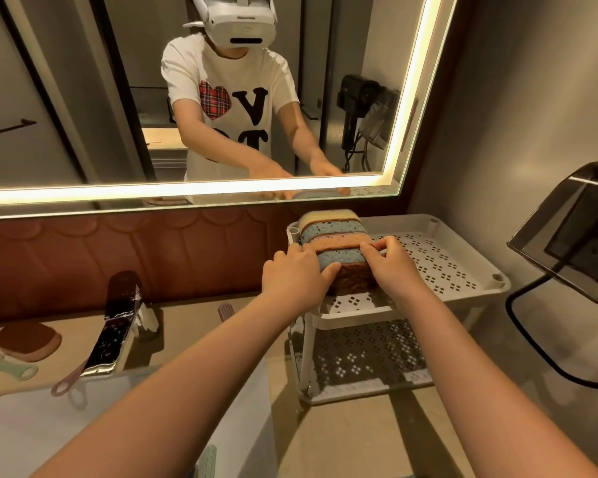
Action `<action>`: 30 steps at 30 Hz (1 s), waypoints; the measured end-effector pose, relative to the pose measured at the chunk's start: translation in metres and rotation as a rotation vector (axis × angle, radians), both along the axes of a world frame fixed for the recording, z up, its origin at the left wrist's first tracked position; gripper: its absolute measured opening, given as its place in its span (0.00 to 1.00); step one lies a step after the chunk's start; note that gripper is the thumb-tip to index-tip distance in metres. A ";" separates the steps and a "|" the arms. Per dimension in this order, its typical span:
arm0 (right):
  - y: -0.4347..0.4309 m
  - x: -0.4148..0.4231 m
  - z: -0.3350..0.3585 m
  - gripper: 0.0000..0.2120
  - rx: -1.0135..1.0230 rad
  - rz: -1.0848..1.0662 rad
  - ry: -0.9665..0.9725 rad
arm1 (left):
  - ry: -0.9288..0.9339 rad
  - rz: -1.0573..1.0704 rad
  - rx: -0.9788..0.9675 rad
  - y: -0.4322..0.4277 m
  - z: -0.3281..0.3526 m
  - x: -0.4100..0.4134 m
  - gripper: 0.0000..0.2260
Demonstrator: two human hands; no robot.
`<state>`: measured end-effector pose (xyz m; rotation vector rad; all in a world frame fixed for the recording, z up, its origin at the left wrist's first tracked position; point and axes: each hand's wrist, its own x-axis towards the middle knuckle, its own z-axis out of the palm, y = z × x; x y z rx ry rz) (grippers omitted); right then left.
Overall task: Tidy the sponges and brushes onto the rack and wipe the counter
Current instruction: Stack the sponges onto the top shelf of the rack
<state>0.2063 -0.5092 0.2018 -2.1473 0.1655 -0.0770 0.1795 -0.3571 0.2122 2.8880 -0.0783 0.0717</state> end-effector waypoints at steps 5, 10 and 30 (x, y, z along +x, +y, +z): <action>0.003 0.002 -0.005 0.18 -0.132 -0.064 -0.025 | 0.007 -0.002 -0.036 0.002 0.003 -0.001 0.27; 0.008 -0.010 -0.002 0.18 -0.312 -0.117 -0.248 | 0.021 -0.070 -0.269 0.016 0.003 -0.009 0.24; 0.144 -0.073 0.014 0.06 -0.413 0.651 -0.483 | 0.212 -0.144 -0.212 0.179 0.029 -0.107 0.15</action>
